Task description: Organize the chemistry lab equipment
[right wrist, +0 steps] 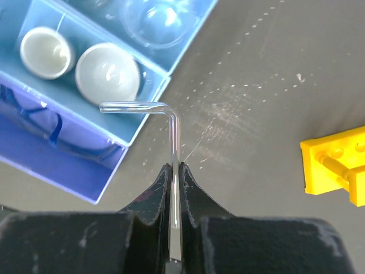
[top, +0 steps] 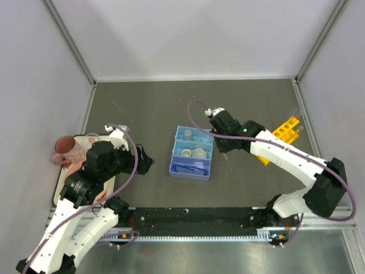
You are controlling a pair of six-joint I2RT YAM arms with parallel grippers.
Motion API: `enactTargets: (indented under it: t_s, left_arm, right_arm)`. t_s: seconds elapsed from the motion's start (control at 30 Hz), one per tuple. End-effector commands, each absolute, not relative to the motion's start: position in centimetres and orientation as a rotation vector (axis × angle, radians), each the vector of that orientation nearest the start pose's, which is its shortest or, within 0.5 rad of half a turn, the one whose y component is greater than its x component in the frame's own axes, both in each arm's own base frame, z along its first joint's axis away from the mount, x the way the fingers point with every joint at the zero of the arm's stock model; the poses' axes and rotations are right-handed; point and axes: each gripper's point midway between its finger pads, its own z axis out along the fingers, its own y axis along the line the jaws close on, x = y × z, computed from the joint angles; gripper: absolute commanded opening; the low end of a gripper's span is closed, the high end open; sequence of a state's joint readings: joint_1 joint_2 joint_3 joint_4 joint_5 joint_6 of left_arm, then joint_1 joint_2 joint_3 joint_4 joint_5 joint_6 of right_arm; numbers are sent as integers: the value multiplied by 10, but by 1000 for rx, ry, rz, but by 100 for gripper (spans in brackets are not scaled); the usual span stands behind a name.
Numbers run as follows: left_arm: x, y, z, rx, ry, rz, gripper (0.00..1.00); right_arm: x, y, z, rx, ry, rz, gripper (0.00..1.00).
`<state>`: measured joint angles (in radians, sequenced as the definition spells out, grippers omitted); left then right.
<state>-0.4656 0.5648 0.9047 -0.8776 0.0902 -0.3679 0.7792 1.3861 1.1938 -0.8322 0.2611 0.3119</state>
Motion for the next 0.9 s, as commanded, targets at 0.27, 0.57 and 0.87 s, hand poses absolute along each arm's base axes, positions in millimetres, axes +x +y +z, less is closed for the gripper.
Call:
enactTargets:
  t_s: [0.27, 0.57, 0.87]
  left_arm:
    - [163, -114, 246, 153, 2100, -587, 96]
    - [159, -111, 244, 157, 2103, -577, 96]
    - [156, -108, 242, 160, 2105, -570, 96]
  right_arm:
    - [229, 243, 177, -983, 2365, 129, 0]
    - [227, 294, 162, -1308, 2248, 61, 0]
    - [221, 314, 124, -1500, 2225, 60, 0]
